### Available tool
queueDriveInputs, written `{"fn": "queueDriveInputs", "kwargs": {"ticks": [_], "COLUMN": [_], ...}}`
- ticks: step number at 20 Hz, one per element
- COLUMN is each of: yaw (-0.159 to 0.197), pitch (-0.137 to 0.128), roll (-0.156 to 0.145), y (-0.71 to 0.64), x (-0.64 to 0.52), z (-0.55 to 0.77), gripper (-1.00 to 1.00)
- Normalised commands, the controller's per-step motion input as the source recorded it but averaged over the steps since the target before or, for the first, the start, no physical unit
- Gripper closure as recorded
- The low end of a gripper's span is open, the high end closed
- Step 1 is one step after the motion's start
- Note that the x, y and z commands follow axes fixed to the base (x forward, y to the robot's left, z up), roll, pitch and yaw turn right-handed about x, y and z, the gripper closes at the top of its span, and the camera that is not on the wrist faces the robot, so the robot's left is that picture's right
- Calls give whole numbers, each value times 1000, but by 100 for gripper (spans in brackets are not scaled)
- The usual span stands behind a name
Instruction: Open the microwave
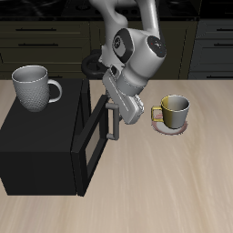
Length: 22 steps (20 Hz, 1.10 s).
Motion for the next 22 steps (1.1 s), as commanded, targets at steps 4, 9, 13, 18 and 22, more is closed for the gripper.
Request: {"fn": "queueDriveInputs", "kwargs": {"ticks": [4,9,13,18,22], "yaw": [263,224,245,290,301], "pitch": [38,6,-27,-113,-134], "roll": [61,-12,-45,29,67], "y": [11,-182,-415,-190,-167], "x": [88,39,-3,47,94], "z": [-149,-107,-117,-20,60], "gripper": [-100,-100,-100,-100,-100]}}
